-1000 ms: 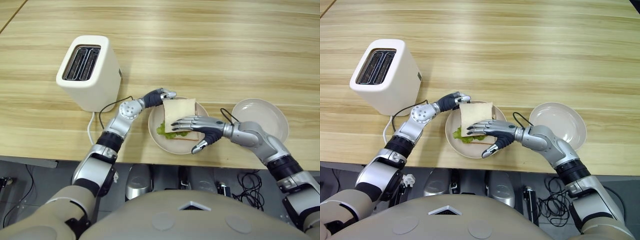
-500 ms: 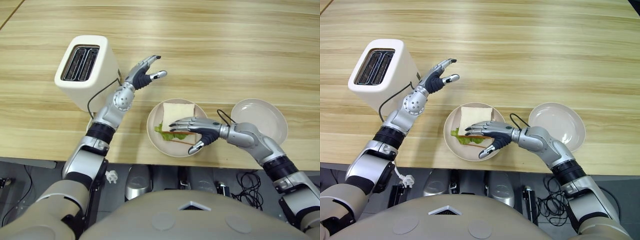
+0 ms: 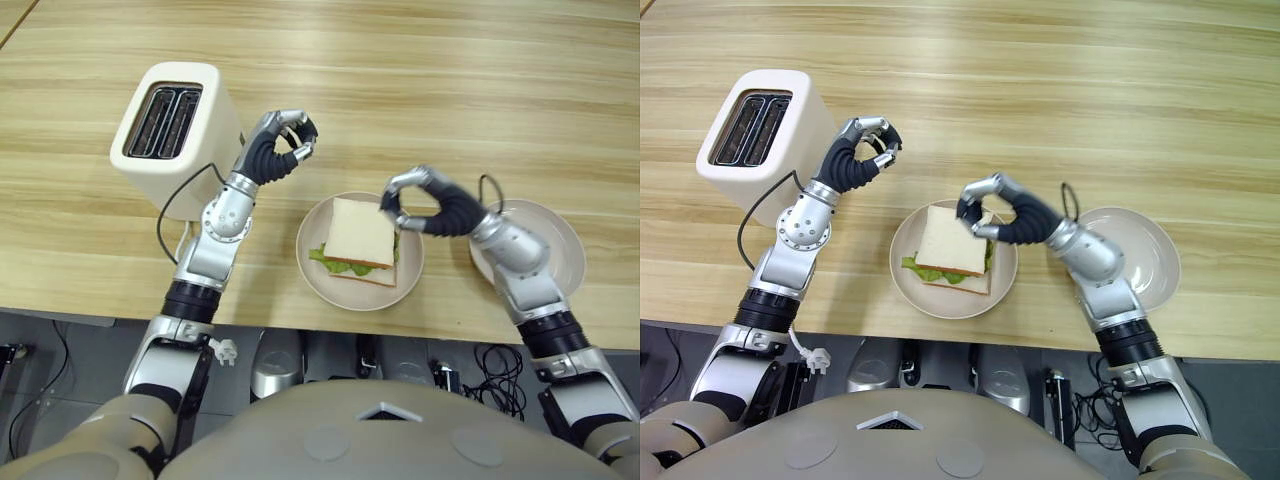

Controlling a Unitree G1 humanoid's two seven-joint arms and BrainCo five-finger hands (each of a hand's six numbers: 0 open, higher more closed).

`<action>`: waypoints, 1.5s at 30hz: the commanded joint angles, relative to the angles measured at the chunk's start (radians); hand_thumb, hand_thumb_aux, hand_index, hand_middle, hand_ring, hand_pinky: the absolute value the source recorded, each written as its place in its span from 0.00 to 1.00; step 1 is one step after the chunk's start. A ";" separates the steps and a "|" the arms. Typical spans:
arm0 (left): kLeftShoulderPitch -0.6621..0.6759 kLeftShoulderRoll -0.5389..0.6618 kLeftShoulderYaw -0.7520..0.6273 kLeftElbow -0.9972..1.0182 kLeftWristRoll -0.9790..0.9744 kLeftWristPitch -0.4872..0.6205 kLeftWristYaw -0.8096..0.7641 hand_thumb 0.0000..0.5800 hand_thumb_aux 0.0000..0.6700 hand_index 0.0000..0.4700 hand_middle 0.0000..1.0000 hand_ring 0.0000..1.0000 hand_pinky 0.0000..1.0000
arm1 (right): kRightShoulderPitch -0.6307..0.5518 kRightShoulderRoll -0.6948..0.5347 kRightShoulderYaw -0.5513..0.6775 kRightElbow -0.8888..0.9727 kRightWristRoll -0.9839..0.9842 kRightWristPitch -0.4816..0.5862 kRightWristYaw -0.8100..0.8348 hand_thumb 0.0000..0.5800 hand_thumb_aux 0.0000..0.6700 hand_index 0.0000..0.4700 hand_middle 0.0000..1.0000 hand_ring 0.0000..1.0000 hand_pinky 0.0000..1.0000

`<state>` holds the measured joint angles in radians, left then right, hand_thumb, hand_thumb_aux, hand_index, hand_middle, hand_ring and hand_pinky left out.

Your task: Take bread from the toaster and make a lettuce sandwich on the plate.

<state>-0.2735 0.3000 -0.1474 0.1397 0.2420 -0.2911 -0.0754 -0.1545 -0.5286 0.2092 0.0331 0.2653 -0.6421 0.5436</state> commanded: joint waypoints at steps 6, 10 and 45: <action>0.193 0.124 -0.033 -0.189 -0.119 0.032 -0.287 1.00 1.00 0.98 1.00 1.00 1.00 | 0.115 -0.061 -0.063 -0.041 0.144 0.159 0.198 1.00 1.00 0.98 1.00 1.00 1.00; 0.328 0.208 -0.058 -0.260 -0.278 0.050 -0.492 1.00 1.00 0.98 1.00 1.00 1.00 | 0.191 -0.128 -0.061 -0.048 0.203 0.247 0.344 1.00 1.00 0.98 1.00 1.00 1.00; -0.070 0.089 -0.332 0.495 0.239 -0.159 -0.322 1.00 1.00 0.98 1.00 1.00 1.00 | -0.063 -0.098 0.164 0.441 -0.611 0.118 0.196 1.00 1.00 0.98 1.00 1.00 1.00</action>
<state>-0.2934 0.4006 -0.4672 0.5067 0.4332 -0.4303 -0.4564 -0.1728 -0.6340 0.3706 0.3801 -0.3216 -0.5254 0.7573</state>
